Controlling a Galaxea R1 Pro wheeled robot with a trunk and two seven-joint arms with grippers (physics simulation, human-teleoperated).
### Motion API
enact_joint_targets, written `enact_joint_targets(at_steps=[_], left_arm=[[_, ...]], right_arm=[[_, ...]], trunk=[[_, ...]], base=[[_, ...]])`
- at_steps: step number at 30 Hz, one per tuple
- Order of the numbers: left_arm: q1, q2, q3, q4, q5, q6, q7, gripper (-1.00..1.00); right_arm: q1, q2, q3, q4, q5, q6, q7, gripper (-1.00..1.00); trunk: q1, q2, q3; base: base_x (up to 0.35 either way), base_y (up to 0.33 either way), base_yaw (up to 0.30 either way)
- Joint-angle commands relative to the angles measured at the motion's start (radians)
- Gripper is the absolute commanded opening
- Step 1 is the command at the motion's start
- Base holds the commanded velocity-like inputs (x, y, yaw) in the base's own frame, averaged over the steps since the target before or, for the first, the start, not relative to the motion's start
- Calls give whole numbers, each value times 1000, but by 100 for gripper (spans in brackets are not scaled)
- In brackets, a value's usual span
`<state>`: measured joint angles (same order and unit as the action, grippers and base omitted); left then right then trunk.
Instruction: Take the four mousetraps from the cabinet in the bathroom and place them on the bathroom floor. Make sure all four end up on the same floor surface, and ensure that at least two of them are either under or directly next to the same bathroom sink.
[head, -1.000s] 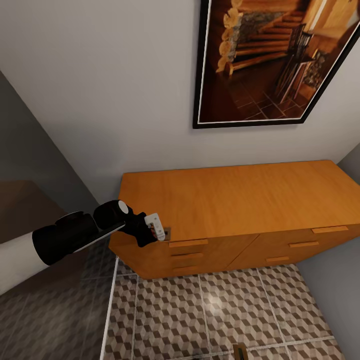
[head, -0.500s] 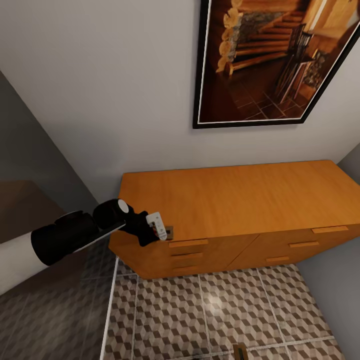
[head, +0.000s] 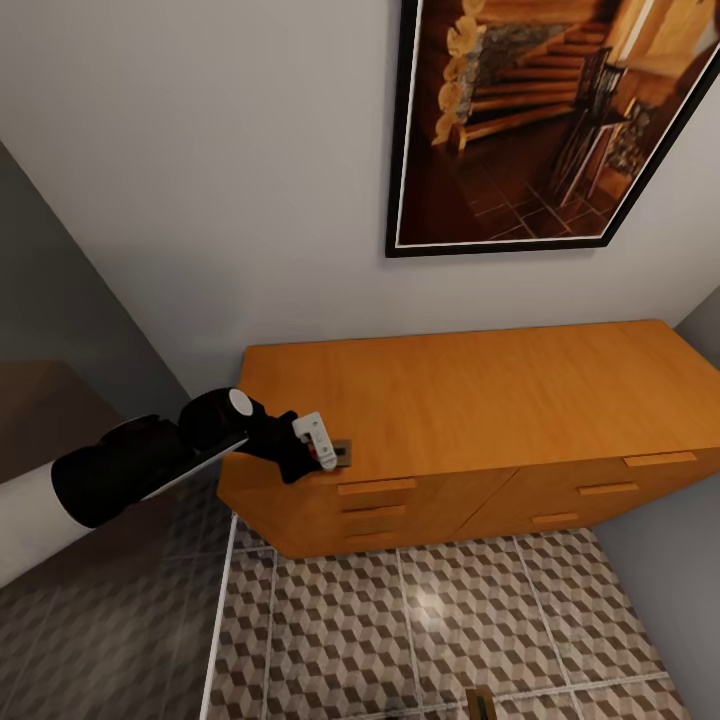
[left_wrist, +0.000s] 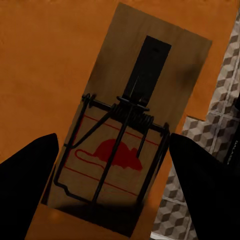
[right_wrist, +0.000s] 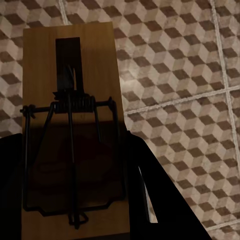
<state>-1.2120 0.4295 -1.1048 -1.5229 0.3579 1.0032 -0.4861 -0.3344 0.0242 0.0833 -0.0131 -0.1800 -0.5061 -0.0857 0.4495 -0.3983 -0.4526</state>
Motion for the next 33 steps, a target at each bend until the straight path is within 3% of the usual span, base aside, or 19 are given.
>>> enact_joint_targets(at_steps=[1,8,20,33], left_arm=[[-1,1,2,-4,-4,2,-5,-100],[-1,2,30,-24,-4,5,-5,-100],[-1,3,33,-26,-4,6,-5,-100],[-1,2,31,-26,-3,6,-5,-100]], right_arm=[[-1,0,9,1,-10,-3,-5,-100],[-1,0,9,1,-10,-3,-5,-100],[0,2,9,1,-10,-3,-5,-100],[-1,0,9,1,-10,-6,-5,-100]], trunk=[[1,-2,-2],[1,-2,-2],[1,-2,-2],[1,-2,-2]], base=[[0,0,0],[0,0,0],[-6,-1,0],[-258,-122,0]])
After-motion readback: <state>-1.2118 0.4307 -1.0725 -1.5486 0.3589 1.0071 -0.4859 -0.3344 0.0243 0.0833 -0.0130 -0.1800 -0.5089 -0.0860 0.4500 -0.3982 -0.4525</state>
